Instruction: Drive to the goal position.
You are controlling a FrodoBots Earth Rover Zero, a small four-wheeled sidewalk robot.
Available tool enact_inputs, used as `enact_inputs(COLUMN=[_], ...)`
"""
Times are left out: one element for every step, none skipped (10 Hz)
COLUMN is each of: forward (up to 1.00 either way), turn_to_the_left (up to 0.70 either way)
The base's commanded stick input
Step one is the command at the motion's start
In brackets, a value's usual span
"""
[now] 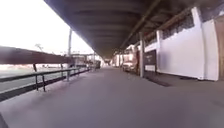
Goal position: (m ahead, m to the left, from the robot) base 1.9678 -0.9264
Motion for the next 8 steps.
enact_inputs(forward=[0.70, 0.70, 0.70, 0.70, 0.70, 0.70, 0.70, 0.70], turn_to_the_left=[0.00, 0.00, 0.00, 0.00, 0.00, 0.00, 0.00, 0.00])
